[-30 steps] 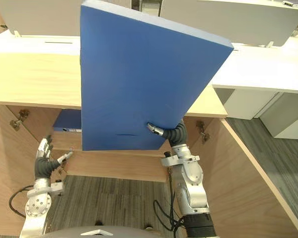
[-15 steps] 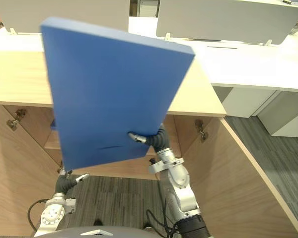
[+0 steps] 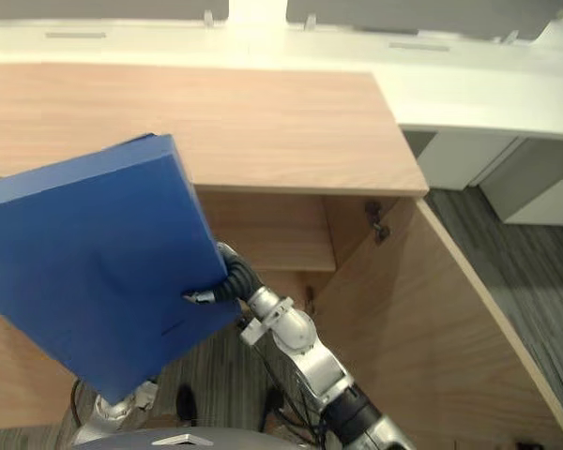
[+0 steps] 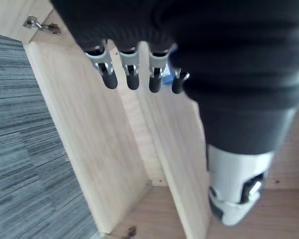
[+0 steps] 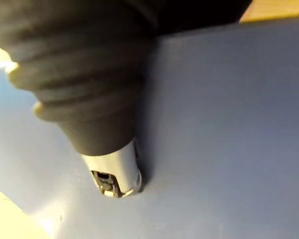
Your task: Walk over to the cabinet, pick up the folder, carry it to the office cabinet, place the folder inside the office cabinet, then close the office cabinet door
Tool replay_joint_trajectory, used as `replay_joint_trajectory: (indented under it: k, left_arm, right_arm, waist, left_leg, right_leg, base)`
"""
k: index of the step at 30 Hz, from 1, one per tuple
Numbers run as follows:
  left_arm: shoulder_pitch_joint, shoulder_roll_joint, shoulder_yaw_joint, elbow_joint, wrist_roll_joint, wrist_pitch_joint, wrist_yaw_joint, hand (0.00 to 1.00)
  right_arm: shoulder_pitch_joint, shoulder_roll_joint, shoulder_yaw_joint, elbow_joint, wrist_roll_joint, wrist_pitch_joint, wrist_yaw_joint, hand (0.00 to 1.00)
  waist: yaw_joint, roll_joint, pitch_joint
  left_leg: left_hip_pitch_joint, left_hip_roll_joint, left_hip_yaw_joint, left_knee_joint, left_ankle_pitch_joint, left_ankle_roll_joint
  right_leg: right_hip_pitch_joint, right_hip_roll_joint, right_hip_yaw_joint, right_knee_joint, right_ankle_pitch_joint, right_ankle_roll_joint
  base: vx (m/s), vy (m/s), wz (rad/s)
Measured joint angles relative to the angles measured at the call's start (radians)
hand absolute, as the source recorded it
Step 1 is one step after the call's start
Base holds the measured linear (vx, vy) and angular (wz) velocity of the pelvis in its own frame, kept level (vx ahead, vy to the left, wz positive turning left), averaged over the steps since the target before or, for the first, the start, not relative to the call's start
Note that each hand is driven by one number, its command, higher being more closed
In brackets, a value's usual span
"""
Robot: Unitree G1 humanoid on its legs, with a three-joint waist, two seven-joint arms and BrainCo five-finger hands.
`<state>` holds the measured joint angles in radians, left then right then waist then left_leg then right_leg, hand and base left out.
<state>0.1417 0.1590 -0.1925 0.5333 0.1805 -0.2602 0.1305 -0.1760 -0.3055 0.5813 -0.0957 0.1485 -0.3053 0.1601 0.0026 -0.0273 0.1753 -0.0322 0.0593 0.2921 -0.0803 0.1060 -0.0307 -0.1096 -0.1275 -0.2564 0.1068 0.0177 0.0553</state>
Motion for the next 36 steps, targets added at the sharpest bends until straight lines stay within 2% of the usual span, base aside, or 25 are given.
replay_joint_trajectory:
  k: [2,4,5,8,11,14,19,26,31,36]
  left_arm:
    - [-0.044,0.018,-0.012,0.0,0.0,0.0,0.01,0.0]
    - [-0.087,0.03,-0.016,0.01,0.0,0.0,0.022,0.0]
    - [-0.111,0.037,-0.019,0.02,0.0,0.0,0.032,0.0]
    - [-0.154,0.05,-0.026,0.033,-0.001,0.0,0.044,0.0]
    - [-0.192,0.067,-0.031,0.034,-0.001,0.0,0.046,0.0]
    - [-0.227,0.075,-0.046,0.045,-0.001,0.0,0.051,0.0]
    - [-0.268,0.072,-0.05,0.05,-0.003,-0.001,0.06,0.0]
    - [-0.364,0.042,-0.046,0.067,-0.035,-0.004,0.061,0.0]
    - [-0.383,0.013,-0.021,0.024,-0.083,-0.007,0.067,0.0]
    - [-0.401,-0.032,0.016,-0.061,-0.115,-0.025,0.078,0.0]
  right_arm:
    - [-0.067,0.004,0.022,0.02,-0.021,-0.015,-0.023,1.0]
    - [-0.135,0.01,0.031,0.05,-0.039,-0.021,-0.045,1.0]
    - [-0.176,0.006,0.039,0.066,-0.041,-0.023,-0.054,1.0]
    - [-0.216,-0.004,0.044,0.077,-0.046,-0.025,-0.079,1.0]
    - [-0.247,-0.021,0.04,0.077,-0.066,-0.028,-0.104,1.0]
    - [-0.273,-0.026,0.028,0.114,-0.075,-0.042,-0.12,1.0]
    - [-0.316,-0.027,-0.018,0.231,-0.072,-0.036,-0.126,1.0]
    - [-0.405,-0.068,-0.164,0.394,-0.056,-0.015,-0.129,1.0]
    - [-0.413,-0.067,-0.263,0.422,-0.02,0.008,-0.168,1.0]
    - [-0.416,-0.064,-0.39,0.422,0.054,0.01,-0.206,1.0]
  waist:
    - [-0.001,-0.003,0.061]
    - [0.002,-0.001,0.116]
    - [0.002,0.008,0.149]
    - [0.003,0.032,0.191]
    - [-0.002,0.039,0.236]
    - [-0.006,0.048,0.247]
    - [-0.004,0.067,0.26]
    - [-0.002,0.109,0.283]
    - [0.002,0.11,0.284]
    - [0.011,0.113,0.289]
  left_leg:
    - [-0.053,-0.001,0.002,0.045,-0.002,0.004]
    - [-0.137,0.008,0.001,0.161,-0.041,0.014]
    - [-0.189,0.018,-0.003,0.237,-0.066,0.022]
    - [-0.306,0.039,-0.015,0.364,-0.116,0.022]
    - [-0.392,0.047,-0.019,0.448,-0.141,0.024]
    - [-0.481,0.057,-0.02,0.507,-0.157,0.034]
    - [-0.589,0.07,-0.017,0.583,-0.176,0.039]
    - [-0.754,0.097,-0.021,0.743,-0.232,0.048]
    - [-0.828,0.131,-0.018,0.867,-0.293,0.054]
    - [-0.868,0.147,-0.049,0.937,-0.322,0.052]
  right_leg:
    - [-0.066,-0.019,0.001,0.08,-0.02,0.0]
    - [-0.13,-0.037,0.002,0.152,-0.038,-0.004]
    - [-0.164,-0.044,0.002,0.193,-0.05,-0.007]
    - [-0.254,-0.051,-0.001,0.275,-0.073,-0.014]
    - [-0.341,-0.067,0.0,0.354,-0.103,-0.022]
    - [-0.43,-0.079,0.004,0.413,-0.119,-0.033]
    - [-0.544,-0.089,0.018,0.488,-0.141,-0.041]
    - [-0.705,-0.113,0.03,0.631,-0.181,-0.047]
    - [-0.784,-0.114,0.053,0.736,-0.226,-0.048]
    - [-0.802,-0.117,0.042,0.8,-0.266,-0.052]
  base:
    - [-0.12,-0.006,0.11]
    - [-0.12,-0.017,0.11]
    - [-0.11,-0.004,0.07]
    - [-0.12,0.01,0.06]
    - [-0.11,-0.001,0.05]
    - [-0.09,-0.012,-0.01]
    - [-0.05,-0.022,-0.01]
    - [-0.03,-0.035,-0.01]
    - [0.01,-0.043,-0.11]
    - [0.0,-0.048,0.06]
